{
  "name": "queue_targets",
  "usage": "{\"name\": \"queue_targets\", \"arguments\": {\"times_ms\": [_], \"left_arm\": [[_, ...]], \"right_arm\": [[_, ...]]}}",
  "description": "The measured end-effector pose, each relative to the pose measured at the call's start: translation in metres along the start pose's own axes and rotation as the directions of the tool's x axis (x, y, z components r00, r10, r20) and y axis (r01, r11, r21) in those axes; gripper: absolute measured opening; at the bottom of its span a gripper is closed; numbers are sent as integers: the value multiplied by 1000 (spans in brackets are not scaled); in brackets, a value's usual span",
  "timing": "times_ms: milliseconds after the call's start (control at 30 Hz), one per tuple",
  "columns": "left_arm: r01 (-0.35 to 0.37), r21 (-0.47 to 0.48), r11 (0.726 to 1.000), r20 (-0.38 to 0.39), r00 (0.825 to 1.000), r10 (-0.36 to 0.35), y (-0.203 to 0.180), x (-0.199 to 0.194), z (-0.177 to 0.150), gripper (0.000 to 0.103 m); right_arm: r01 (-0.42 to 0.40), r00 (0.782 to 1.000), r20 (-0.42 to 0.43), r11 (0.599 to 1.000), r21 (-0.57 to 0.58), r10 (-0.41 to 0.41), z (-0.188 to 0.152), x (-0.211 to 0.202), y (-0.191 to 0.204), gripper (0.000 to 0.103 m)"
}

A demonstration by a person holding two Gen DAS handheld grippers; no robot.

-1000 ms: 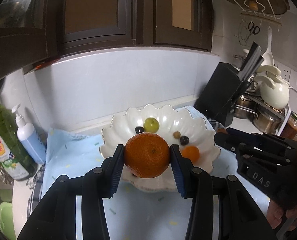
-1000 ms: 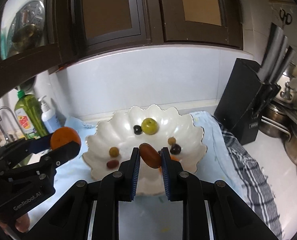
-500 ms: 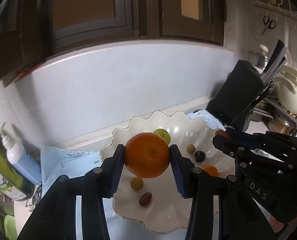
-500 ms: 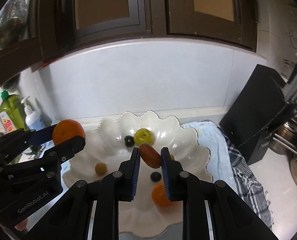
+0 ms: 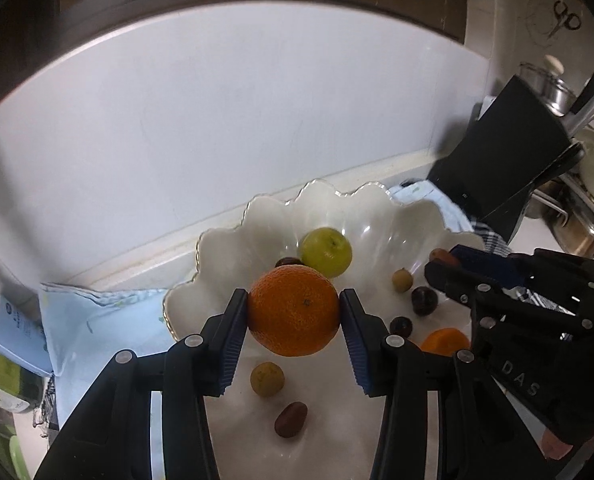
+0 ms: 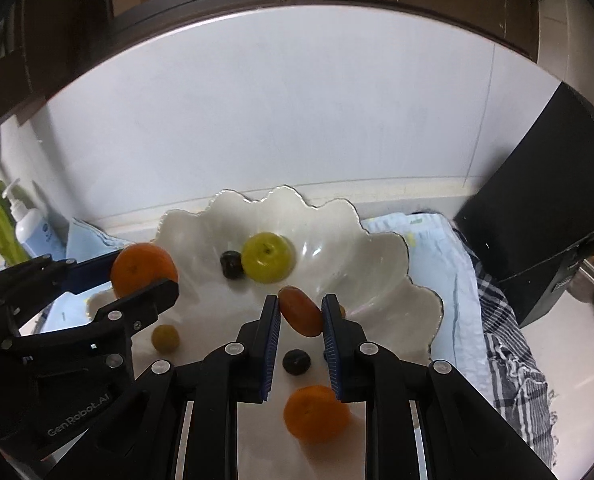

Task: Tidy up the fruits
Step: 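Lift the mandarin and date and carry both over the bowl, then open both tools to drop the mandarin and date into the bowl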

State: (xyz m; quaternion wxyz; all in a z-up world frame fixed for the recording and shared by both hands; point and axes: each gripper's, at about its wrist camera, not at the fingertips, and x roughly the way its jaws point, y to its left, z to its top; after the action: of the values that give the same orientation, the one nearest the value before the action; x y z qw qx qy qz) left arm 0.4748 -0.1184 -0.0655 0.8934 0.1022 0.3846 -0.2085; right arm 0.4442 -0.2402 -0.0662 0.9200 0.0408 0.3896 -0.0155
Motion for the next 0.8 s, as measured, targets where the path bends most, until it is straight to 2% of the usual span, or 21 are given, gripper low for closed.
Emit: {"name": "queue_targets", "arguments": {"times_ms": [67,100,133,233,333,367,400,500,600,800], "left_arm": [[-5,-3,1000,-16,1000,5,1,5,-1,48],[-11,-1,1000,-15,1000,11,1,5,-2,52],[-22,1,1000,-3,1000,22,1,3,-2,62],[-34,12,999,35,999,34,2,-6,0,72],[-73,18,997,50,996,72,3,-20,0,74],[-85,20,996,58,995,83,4,-24,-1,78],[-106,22,994,69,992,104,5,-30,-2,80],[-142,34,989,110,984,137,6,-52,-8,84],[-153,42,987,140,979,146,6,-74,-16,88],[-156,46,987,197,970,144,8,-121,-35,92]], "right_arm": [[0,1000,-11,1000,10,0,0,4,-3,27],[2,1000,-17,1000,15,-2,0,5,-4,36],[5,1000,-18,1000,18,-5,0,6,-4,39],[26,1000,-6,999,20,-25,-1,2,-5,41],[33,999,-1,999,40,-33,-3,-5,-5,41],[34,999,7,998,47,-34,-4,-10,-5,42],[38,999,14,998,51,-39,-5,-15,-4,47],[72,995,59,996,55,-75,-12,-36,-1,53],[96,990,101,994,60,-101,-19,-60,5,62],[133,972,191,990,47,-140,-41,-111,21,70]]}}
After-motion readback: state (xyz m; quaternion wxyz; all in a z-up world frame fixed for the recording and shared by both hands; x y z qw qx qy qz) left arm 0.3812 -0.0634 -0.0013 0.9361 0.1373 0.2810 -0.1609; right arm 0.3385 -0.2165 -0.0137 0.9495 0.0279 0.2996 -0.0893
